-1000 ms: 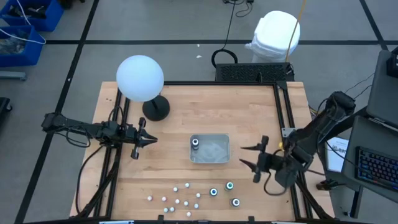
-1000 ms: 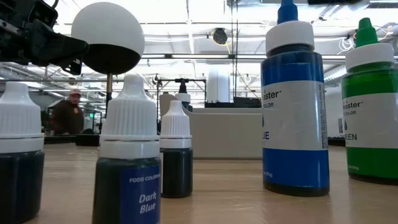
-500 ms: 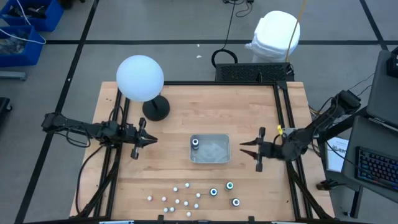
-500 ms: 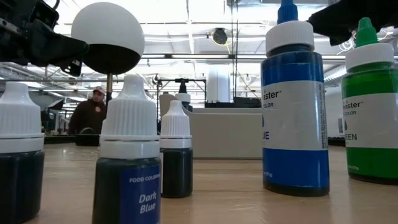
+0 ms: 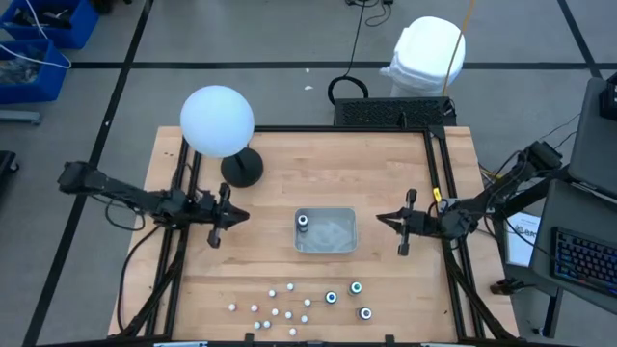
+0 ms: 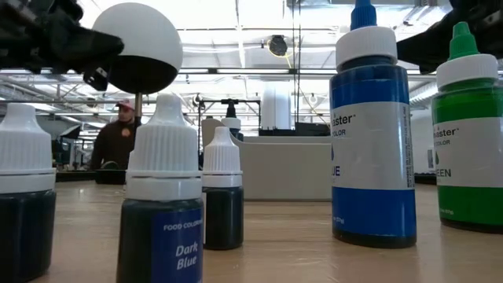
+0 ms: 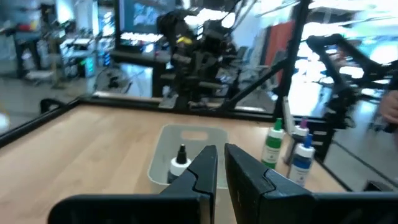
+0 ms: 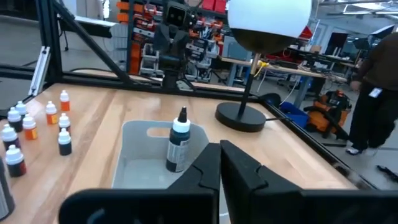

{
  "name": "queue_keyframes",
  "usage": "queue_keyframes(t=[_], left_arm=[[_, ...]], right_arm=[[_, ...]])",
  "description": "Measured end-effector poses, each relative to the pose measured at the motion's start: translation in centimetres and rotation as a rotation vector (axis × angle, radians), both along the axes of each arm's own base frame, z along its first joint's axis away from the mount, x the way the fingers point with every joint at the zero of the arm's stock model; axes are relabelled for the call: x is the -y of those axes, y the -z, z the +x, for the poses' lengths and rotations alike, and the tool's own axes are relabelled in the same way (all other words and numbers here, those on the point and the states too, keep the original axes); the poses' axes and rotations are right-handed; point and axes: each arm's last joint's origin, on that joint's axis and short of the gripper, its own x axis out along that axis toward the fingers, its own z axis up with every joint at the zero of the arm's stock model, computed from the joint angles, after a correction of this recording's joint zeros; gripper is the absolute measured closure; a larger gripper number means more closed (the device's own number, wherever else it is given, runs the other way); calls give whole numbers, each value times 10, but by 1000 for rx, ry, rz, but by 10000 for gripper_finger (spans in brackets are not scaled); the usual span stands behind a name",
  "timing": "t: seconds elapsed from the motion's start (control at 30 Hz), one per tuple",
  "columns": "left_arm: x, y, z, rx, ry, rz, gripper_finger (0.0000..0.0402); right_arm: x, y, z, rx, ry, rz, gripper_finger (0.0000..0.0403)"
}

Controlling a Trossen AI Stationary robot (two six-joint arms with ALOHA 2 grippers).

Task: Pick & Place food coloring
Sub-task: Put the large blue food coloring bottle into the gray bin

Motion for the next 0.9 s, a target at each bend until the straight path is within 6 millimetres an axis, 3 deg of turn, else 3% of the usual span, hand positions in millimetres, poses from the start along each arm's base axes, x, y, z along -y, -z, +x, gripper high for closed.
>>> queue_keyframes(t=[0.23, 0.53, 0.73, 0.9], left_arm=[[40, -19, 49, -187, 18, 31, 364], [126, -30, 123, -288, 93, 83, 364], [174, -21, 165, -300, 7, 61, 364], [202, -8, 200, -311, 12, 105, 364]], right_arm=[[1, -6, -3, 26, -55, -21, 402], [2, -7, -4, 38, -51, -17, 402], [1, -7, -4, 39, -53, -14, 402], [1, -7, -4, 36, -62, -19, 402]])
